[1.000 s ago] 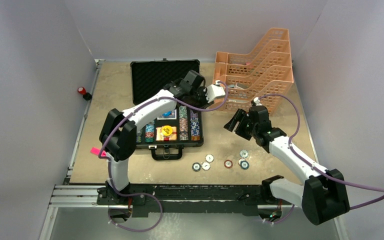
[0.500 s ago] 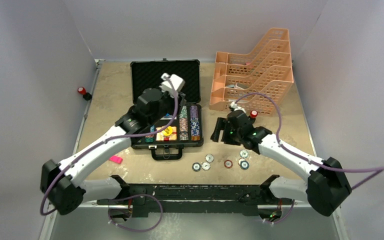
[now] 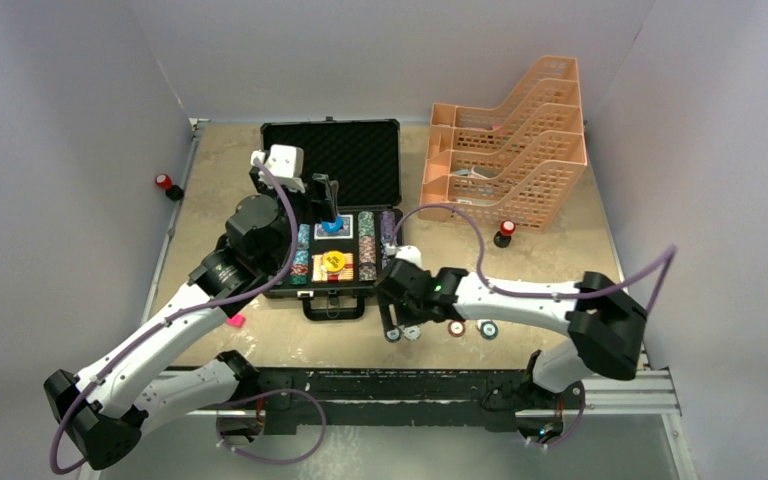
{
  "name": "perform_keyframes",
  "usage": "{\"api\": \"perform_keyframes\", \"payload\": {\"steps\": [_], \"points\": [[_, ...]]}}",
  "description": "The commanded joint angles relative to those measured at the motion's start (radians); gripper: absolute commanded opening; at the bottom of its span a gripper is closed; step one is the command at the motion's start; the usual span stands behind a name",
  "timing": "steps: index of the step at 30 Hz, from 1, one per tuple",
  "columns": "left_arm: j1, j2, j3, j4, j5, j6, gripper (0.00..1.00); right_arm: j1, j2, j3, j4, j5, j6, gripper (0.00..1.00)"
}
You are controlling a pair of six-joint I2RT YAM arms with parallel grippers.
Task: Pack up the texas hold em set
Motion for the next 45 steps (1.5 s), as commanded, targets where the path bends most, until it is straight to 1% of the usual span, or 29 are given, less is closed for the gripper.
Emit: {"api": "perform_keyframes", "payload": {"steps": [1, 3, 5, 12, 16, 19, 23, 25, 29, 31, 35, 40, 41, 43, 45], "points": [[0.005, -0.029, -0.035, 0.048, -0.058, -0.02, 0.78, 0.057, 0.087, 0.108, -0.074, 0.059, -0.021, 0.67], [0.004, -0.031, -0.041, 0.047, -0.073, -0.02, 0.78, 0.063, 0.114, 0.12, -0.078, 0.06, -0.022, 0.64], [0.005, -0.029, -0.042, 0.041, -0.084, -0.02, 0.79, 0.064, 0.126, 0.124, -0.079, 0.061, -0.019, 0.63], [0.005, -0.014, -0.043, 0.049, -0.105, -0.027, 0.79, 0.063, 0.171, 0.135, -0.108, 0.061, 0.01, 0.66], [0.004, -0.004, -0.042, 0.048, -0.1, -0.033, 0.79, 0.06, 0.18, 0.123, -0.045, 0.031, -0.028, 0.64], [0.005, -0.002, -0.033, 0.045, -0.091, -0.04, 0.78, 0.054, 0.207, 0.143, -0.028, 0.02, -0.031, 0.58], [0.005, -0.009, -0.028, 0.04, -0.085, -0.044, 0.78, 0.047, 0.227, 0.144, -0.034, 0.016, -0.027, 0.47], [0.004, -0.01, -0.028, 0.04, -0.097, -0.057, 0.78, 0.036, 0.224, 0.137, -0.04, 0.018, -0.015, 0.43], [0.004, 0.004, -0.018, 0.019, -0.156, -0.108, 0.78, 0.02, 0.208, 0.127, -0.043, 0.031, -0.006, 0.44], [0.004, 0.011, -0.015, 0.011, -0.158, -0.118, 0.78, 0.017, 0.209, 0.129, -0.041, 0.03, -0.011, 0.45], [0.005, 0.013, -0.015, 0.009, -0.158, -0.125, 0.78, 0.018, 0.22, 0.131, -0.052, 0.032, -0.015, 0.39], [0.005, 0.018, -0.017, -0.004, -0.156, -0.14, 0.78, 0.015, 0.165, 0.145, -0.062, 0.086, 0.01, 0.37], [0.005, 0.019, -0.017, -0.017, -0.158, -0.158, 0.78, 0.012, 0.152, 0.149, -0.064, 0.099, 0.021, 0.37], [0.004, 0.019, -0.026, -0.063, -0.178, -0.243, 0.78, 0.001, 0.117, 0.145, -0.063, 0.121, 0.043, 0.37], [0.005, 0.008, -0.055, -0.096, -0.124, -0.291, 0.78, -0.018, 0.073, 0.126, -0.049, 0.128, 0.061, 0.37]]}}
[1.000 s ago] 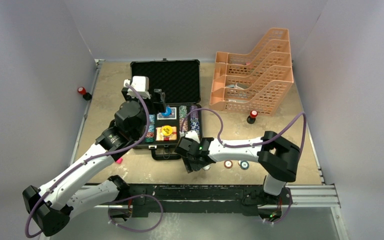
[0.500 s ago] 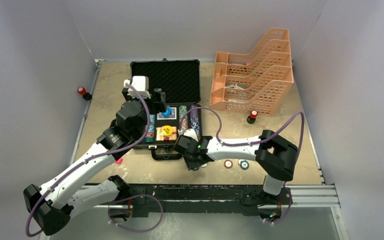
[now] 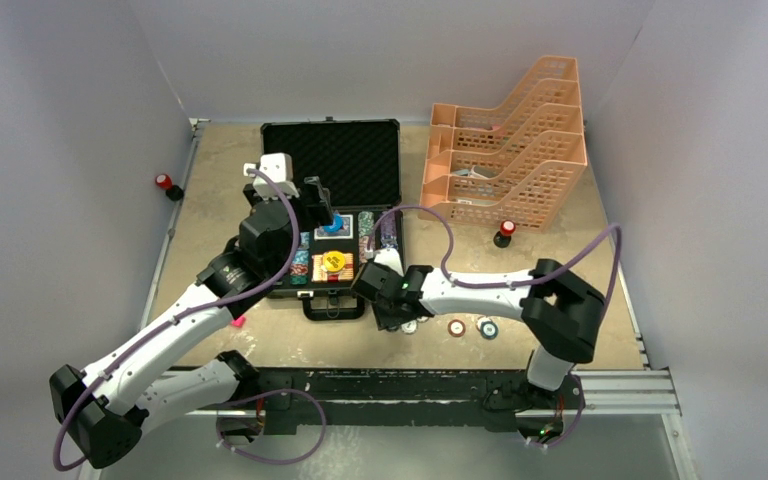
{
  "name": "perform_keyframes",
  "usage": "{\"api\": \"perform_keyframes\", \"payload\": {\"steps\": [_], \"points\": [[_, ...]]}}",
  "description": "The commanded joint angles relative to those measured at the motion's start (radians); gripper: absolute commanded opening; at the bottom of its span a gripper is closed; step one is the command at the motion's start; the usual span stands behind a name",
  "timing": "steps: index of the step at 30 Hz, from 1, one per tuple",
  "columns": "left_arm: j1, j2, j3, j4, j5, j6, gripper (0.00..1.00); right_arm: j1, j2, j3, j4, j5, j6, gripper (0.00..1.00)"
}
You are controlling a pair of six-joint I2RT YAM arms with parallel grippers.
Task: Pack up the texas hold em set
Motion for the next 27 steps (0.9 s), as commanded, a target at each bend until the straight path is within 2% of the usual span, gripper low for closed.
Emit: {"api": "perform_keyframes", "payload": {"steps": [1, 3, 6, 10, 16, 21, 27], "points": [[0.005, -0.013, -0.022, -0.077, 0.044, -0.153, 0.78, -0.045, -0.131, -0.017, 0.006, 0.071, 0.062, 0.37], [0.006, -0.019, -0.053, -0.099, 0.067, -0.233, 0.79, -0.079, -0.189, -0.053, 0.039, 0.054, 0.069, 0.37], [0.005, -0.033, -0.144, -0.043, 0.152, -0.294, 0.79, -0.124, -0.285, -0.119, 0.097, 0.026, 0.066, 0.38], [0.005, -0.018, -0.223, 0.048, 0.333, -0.302, 0.75, -0.184, -0.414, -0.18, 0.155, -0.018, 0.065, 0.38], [-0.005, 0.07, -0.271, 0.205, 0.65, -0.298, 0.67, -0.299, -0.511, -0.232, 0.256, -0.123, 0.09, 0.38], [-0.087, 0.177, -0.273, 0.295, 0.716, -0.302, 0.63, -0.415, -0.542, -0.246, 0.336, -0.217, 0.136, 0.39], [-0.117, 0.256, -0.287, 0.427, 0.743, -0.34, 0.56, -0.488, -0.548, -0.255, 0.397, -0.333, 0.154, 0.39]]}}
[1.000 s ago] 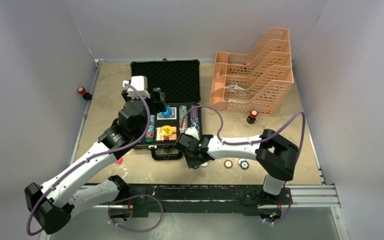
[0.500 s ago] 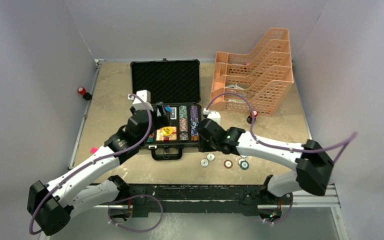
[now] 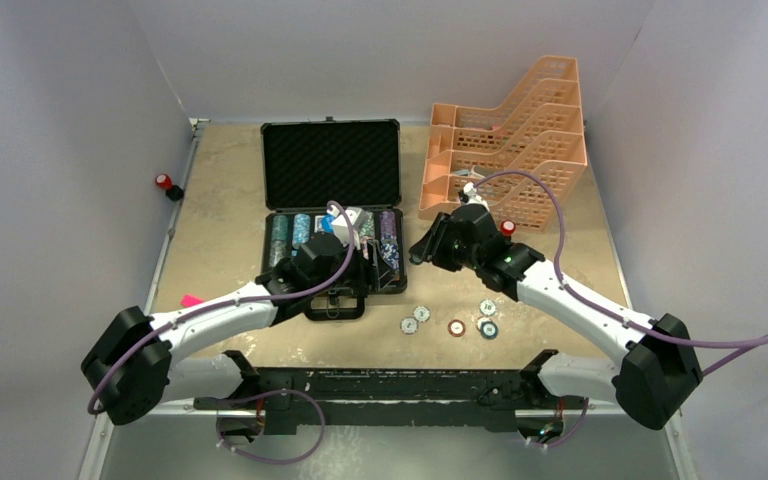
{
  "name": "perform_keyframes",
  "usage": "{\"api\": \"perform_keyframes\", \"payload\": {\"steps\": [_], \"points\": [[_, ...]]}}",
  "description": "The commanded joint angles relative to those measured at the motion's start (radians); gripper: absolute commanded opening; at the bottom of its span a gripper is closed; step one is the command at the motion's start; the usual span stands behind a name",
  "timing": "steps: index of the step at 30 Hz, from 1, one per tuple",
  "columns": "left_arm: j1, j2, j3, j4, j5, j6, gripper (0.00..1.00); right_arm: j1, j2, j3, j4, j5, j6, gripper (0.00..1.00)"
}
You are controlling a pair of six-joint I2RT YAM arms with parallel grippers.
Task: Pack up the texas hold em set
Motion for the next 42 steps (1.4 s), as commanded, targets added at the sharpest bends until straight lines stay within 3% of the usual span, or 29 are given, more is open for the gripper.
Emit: {"api": "perform_keyframes", "payload": {"steps": [1, 8, 21, 26, 28, 30, 33, 34, 38, 42], "points": [[-0.01, 0.025, -0.016, 0.205, 0.059, -0.047, 0.56, -0.03, -0.019, -0.006, 0.095, -0.124, 0.028, 0.39], [-0.015, 0.097, -0.03, 0.393, 0.042, -0.092, 0.55, -0.046, -0.016, 0.001, 0.111, -0.197, 0.037, 0.39], [-0.019, 0.143, 0.017, 0.423, -0.019, -0.152, 0.18, -0.049, 0.012, -0.019, 0.166, -0.239, 0.055, 0.39], [-0.019, 0.148, 0.01, 0.444, -0.05, -0.205, 0.16, -0.05, 0.018, -0.027, 0.178, -0.25, 0.056, 0.39], [-0.019, 0.149, 0.016, 0.429, -0.07, -0.215, 0.04, -0.05, 0.02, -0.027, 0.179, -0.249, 0.055, 0.4], [-0.018, 0.147, 0.033, 0.374, -0.101, -0.222, 0.0, -0.055, 0.019, -0.02, 0.164, -0.234, 0.055, 0.49], [-0.019, 0.125, 0.068, 0.238, -0.173, -0.237, 0.0, -0.059, 0.009, 0.011, 0.12, -0.167, 0.009, 0.75], [-0.018, 0.111, 0.083, 0.171, -0.209, -0.244, 0.0, -0.061, -0.001, 0.022, 0.106, -0.132, -0.006, 0.79], [-0.017, 0.036, 0.168, -0.188, -0.44, -0.338, 0.0, -0.073, -0.027, 0.059, 0.047, -0.032, -0.035, 0.82], [-0.015, -0.024, 0.274, -0.663, -0.786, -0.643, 0.0, -0.077, -0.018, 0.052, 0.039, -0.022, -0.043, 0.82]]}}
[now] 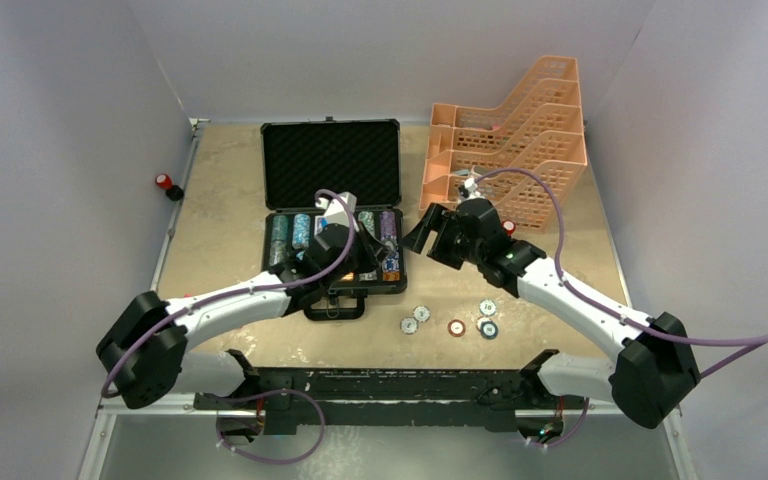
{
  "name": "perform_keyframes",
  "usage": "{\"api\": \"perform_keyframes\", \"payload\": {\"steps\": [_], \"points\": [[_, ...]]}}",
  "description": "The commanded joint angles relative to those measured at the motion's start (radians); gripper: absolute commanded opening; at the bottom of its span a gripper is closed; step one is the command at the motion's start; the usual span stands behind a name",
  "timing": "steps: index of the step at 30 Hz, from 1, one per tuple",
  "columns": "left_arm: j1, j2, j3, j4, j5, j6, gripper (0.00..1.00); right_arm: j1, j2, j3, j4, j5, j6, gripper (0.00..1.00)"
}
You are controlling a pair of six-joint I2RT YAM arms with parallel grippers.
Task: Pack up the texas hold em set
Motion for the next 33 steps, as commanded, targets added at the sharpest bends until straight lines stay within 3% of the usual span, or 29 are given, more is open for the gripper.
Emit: {"api": "perform_keyframes", "payload": {"steps": [1, 7, 9, 16, 23, 28, 33], "points": [[0.005, -0.081, 0.161, -0.583, -0.455, -0.377, 0.0, -0.007, -0.02, 0.033, -0.016, 0.057, -0.034, 0.82], [0.012, 0.033, 0.357, -1.246, -0.634, -0.954, 0.0, -0.008, -0.002, 0.015, 0.004, 0.044, -0.032, 0.81], [0.024, 0.062, 0.358, -1.337, -0.633, -1.048, 0.0, -0.009, -0.003, 0.015, -0.002, 0.051, -0.032, 0.81], [0.169, 0.028, 0.24, -1.274, -0.492, -1.053, 0.0, -0.009, -0.018, 0.008, -0.025, 0.08, -0.03, 0.81], [0.191, -0.004, 0.197, -1.245, -0.457, -1.069, 0.0, -0.009, -0.006, 0.007, -0.027, 0.079, -0.019, 0.81], [0.193, -0.013, 0.162, -1.216, -0.324, -1.071, 0.0, -0.009, 0.004, 0.013, -0.032, 0.082, -0.018, 0.8], [0.195, -0.012, 0.148, -1.234, -0.33, -1.104, 0.0, -0.01, 0.012, 0.016, -0.032, 0.08, -0.017, 0.8]]}}
